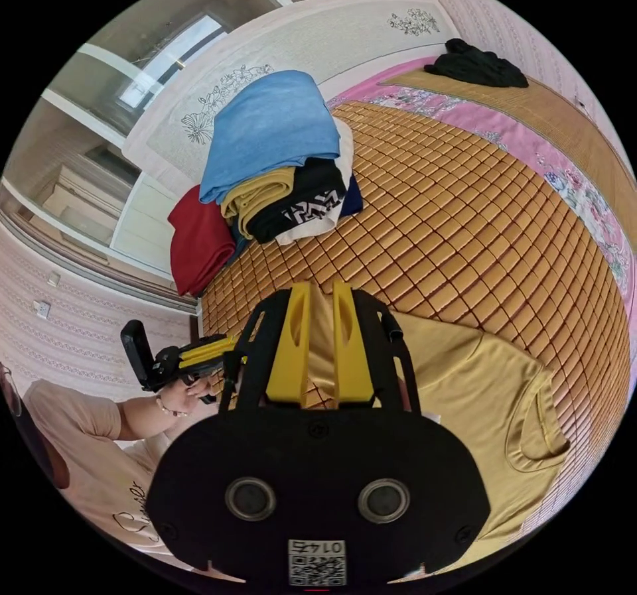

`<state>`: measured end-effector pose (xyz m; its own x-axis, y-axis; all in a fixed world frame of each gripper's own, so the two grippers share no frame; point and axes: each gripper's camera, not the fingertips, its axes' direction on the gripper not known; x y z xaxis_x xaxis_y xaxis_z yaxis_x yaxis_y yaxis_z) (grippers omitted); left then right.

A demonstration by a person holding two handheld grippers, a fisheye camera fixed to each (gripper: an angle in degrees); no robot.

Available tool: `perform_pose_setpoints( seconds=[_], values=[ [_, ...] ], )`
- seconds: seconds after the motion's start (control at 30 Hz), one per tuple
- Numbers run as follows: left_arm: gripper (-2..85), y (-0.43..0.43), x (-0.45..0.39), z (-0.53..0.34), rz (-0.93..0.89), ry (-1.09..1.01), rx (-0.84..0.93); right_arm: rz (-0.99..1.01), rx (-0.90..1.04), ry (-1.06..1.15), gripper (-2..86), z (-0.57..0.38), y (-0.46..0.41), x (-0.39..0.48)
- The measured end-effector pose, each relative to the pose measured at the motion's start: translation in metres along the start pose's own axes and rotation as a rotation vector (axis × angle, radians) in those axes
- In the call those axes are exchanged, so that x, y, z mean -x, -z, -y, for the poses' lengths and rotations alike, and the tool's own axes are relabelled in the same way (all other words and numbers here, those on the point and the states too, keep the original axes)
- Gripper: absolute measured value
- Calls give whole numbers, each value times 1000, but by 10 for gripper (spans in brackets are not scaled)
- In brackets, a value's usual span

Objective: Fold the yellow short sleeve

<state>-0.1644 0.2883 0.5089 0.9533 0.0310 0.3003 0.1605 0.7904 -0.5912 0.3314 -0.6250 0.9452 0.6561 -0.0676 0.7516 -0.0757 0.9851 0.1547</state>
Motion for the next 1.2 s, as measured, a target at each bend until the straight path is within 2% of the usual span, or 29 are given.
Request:
perform_pose_setpoints(
  seconds=[0.13, 0.27, 0.4, 0.5, 0.63, 0.77, 0.87, 0.93, 1.07, 1.13, 1.2],
  values=[
    [60, -9, 11, 9, -6, -10, 25, -127, 125, 61, 33, -3, -41, 19],
    [74, -24, 13, 25, -4, -25, 54, -217, 162, 133, 38, 5, -85, 53],
    [39, -41, 16, 37, 44, -79, 93, -378, 215, 190, 47, 14, -134, 75],
    [10, -42, 19, 42, 26, -116, 111, -435, 202, 218, 4, 14, -141, 81],
    [3, -28, 22, 48, 24, -123, 70, -356, 103, 204, 11, 20, -121, 78],
    [13, -38, 36, 44, 15, -48, 114, -269, 72, 114, 55, 25, -99, 62],
    [20, -37, 41, 41, -9, -25, 94, -220, -21, 88, 43, 19, -68, 60],
    [23, -37, 40, 40, 3, -30, 90, -217, 28, 152, 39, 11, -74, 72],
    [26, -38, 40, 39, 2, -34, 87, -332, 153, 292, 99, -7, -114, 105],
    [27, -38, 40, 38, -1, -29, 87, -384, 229, 335, 77, -17, -138, 118],
    [26, -38, 40, 37, -4, -25, 86, -388, 168, 302, 33, -21, -130, 117]
  ],
)
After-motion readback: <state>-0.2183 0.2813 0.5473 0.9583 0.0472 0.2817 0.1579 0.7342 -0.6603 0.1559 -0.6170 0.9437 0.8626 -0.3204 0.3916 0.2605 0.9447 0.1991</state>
